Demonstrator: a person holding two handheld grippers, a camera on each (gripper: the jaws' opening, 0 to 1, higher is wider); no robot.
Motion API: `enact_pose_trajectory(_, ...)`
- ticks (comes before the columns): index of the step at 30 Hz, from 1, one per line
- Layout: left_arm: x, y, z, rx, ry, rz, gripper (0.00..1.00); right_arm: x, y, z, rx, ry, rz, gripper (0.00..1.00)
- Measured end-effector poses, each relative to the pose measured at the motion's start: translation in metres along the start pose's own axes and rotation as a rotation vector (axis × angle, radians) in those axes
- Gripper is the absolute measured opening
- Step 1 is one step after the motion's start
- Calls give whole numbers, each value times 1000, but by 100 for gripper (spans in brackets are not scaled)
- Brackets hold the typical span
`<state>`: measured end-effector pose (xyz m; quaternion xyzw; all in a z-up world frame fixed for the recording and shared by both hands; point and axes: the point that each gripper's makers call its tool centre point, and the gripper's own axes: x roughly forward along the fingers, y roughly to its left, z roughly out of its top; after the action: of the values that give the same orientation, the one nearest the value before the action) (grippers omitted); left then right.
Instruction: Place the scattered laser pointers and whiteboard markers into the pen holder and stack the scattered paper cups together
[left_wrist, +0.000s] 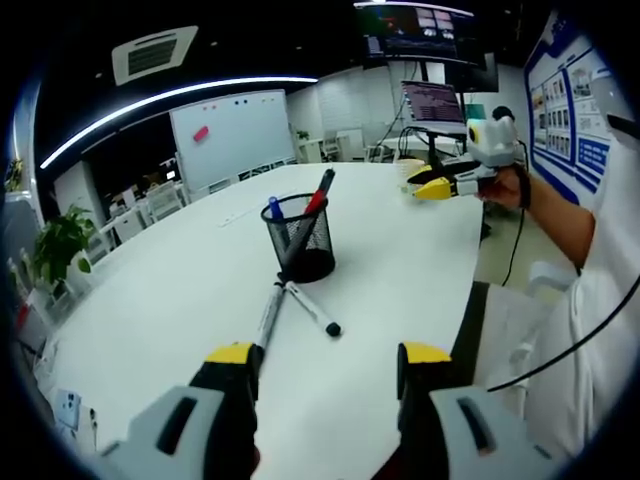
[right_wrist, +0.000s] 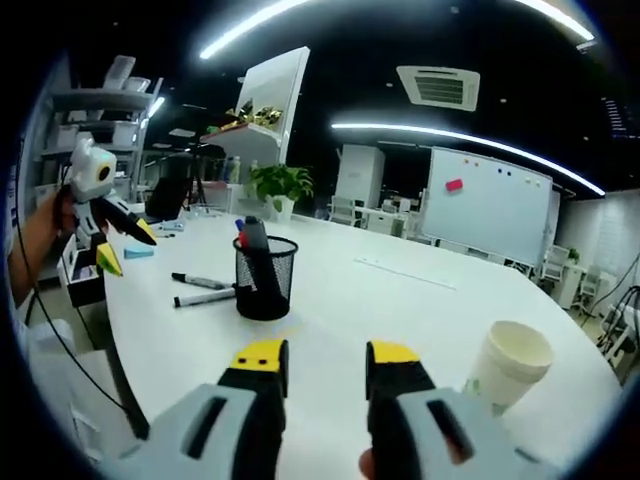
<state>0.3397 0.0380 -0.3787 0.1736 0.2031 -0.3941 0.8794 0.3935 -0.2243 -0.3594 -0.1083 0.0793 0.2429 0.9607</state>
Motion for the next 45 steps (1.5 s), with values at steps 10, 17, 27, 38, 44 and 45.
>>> enact_pose_trajectory(10,-1,0,0,-2,0,4,57,-3,-3,-1,-4,4,-5,31)
enact_pose_trajectory(17,-1,0,0,-2,-2,3,57,-5,-7,-2,-9,6,-12,31)
enact_pose_trajectory(27,-1,2,-1,-4,-1,8,57,-7,-15,0,-11,2,-31,31)
enact_pose_trajectory(38,-2,4,-2,-13,-3,26,57,-9,-22,-1,-25,9,-44,31)
enact_pose_trajectory(44,-2,6,0,-22,-17,40,57,-10,-25,0,-27,7,-50,31)
enact_pose_trajectory(45,-2,6,0,-22,-17,40,57,-10,-25,0,-27,7,-50,31)
